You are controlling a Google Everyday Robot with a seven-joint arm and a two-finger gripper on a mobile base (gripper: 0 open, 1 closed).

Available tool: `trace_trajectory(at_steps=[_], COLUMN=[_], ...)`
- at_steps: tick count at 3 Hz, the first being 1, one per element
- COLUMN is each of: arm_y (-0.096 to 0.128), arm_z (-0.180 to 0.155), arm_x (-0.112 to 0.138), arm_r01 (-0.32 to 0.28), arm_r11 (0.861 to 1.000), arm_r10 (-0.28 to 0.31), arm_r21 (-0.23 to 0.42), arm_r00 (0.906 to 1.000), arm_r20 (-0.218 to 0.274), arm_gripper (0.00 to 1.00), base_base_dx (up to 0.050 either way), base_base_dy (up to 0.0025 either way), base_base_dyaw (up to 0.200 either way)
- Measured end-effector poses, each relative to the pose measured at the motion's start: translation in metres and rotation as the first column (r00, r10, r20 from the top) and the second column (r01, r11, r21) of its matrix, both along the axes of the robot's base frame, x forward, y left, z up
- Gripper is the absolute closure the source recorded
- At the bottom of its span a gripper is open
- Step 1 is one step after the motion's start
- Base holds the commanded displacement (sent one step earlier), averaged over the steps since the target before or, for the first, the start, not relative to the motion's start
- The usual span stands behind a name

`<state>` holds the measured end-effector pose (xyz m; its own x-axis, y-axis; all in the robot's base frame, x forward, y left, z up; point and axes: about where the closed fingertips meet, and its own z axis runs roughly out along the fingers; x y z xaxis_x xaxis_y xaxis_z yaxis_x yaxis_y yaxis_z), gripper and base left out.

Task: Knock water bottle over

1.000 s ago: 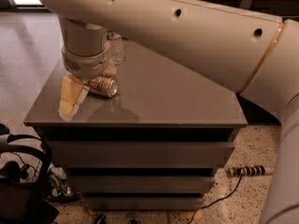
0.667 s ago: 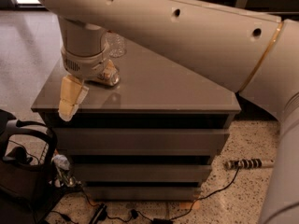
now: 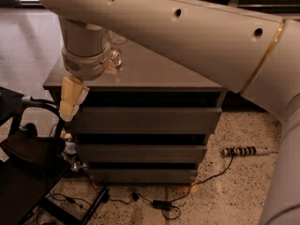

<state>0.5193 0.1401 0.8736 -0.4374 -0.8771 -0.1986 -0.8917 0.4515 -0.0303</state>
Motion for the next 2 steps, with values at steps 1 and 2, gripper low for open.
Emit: trace_trajectory(at_steps=[1,2], arm_y=[0.0000,0.0000], arm_z=[0.0000,0.0000], arm_x=[0.0000,0.0000], arm_r01=[0.000,0.000], arm_r11=[1.000,1.000], arm_r10=[0.000,0.000], arm_r21=[0.000,0.000], arm_r00=[1.0000,1.0000], arm_r20=[0.000,0.000], arm_gripper=[0.00,0.00], base_base_dx=[0.049,0.000], base_base_dy=[0.00002,0.00000], base_base_dyaw=[0.000,0.000])
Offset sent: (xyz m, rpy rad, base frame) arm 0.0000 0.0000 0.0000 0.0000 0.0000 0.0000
